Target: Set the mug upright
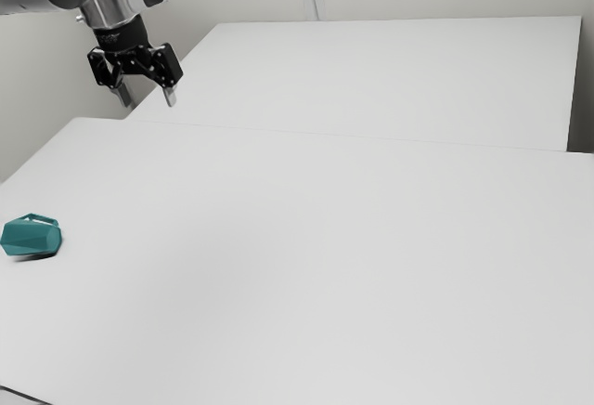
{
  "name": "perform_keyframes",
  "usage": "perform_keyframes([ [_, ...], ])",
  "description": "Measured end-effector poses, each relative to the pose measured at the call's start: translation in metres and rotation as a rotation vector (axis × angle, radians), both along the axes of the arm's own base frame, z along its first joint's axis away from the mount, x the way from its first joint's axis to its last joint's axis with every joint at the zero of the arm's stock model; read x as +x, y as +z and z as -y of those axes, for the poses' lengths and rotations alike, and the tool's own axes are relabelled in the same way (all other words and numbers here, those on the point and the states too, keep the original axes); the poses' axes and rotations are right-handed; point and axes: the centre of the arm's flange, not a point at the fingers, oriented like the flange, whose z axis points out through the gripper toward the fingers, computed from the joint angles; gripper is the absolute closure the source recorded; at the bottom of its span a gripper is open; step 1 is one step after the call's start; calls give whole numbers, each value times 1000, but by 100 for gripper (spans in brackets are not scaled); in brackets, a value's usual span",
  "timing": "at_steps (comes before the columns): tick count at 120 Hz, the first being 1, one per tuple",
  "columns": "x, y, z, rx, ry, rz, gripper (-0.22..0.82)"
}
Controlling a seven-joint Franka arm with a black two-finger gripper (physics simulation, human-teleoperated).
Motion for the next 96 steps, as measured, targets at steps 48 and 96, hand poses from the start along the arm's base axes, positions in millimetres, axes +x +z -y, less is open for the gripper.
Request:
perform_keyframes([
  [48,-4,3,-1,4,5,5,2],
  [96,-32,1,-128,-31,229,-17,2],
])
